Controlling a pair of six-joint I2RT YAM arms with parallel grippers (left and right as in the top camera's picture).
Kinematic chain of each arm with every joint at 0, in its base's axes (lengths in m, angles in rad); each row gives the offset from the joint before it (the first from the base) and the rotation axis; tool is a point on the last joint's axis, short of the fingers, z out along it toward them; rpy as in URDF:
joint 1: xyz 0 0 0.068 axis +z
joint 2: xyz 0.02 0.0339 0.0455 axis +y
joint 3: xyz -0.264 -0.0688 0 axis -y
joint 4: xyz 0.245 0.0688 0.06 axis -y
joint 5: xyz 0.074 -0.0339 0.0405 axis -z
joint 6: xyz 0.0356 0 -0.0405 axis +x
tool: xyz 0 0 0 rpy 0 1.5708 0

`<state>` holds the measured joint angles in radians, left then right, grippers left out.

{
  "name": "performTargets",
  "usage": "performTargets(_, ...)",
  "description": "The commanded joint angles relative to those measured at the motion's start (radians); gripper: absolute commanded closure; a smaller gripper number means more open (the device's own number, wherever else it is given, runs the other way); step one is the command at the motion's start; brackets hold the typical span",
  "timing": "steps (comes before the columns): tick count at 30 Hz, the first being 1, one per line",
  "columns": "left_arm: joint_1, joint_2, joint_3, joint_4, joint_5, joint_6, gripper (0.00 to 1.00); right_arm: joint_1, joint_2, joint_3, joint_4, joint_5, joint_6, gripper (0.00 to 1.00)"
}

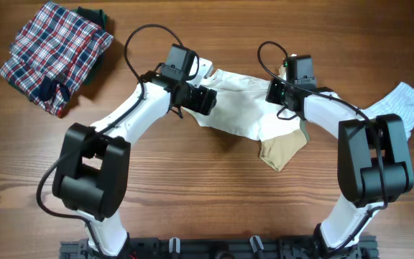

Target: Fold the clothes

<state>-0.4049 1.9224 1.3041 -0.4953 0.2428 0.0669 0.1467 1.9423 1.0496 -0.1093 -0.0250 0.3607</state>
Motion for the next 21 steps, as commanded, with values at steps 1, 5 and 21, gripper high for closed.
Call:
performTargets(1, 0.003, 0.048, -0.008, 0.026, -0.008, 0.01, 0.29, -0.011, 0.035, 0.004, -0.015, -0.001, -0.009, 0.96)
performTargets(5, 0.003, 0.069, -0.008, 0.043, -0.008, 0.011, 0.84, -0.011, 0.035, 0.004, -0.019, -0.001, 0.009, 0.96)
performTargets(21, 0.029, 0.143, -0.008, 0.009, -0.023, 0.007, 0.93, -0.011, 0.035, 0.004, -0.037, -0.001, 0.006, 0.96)
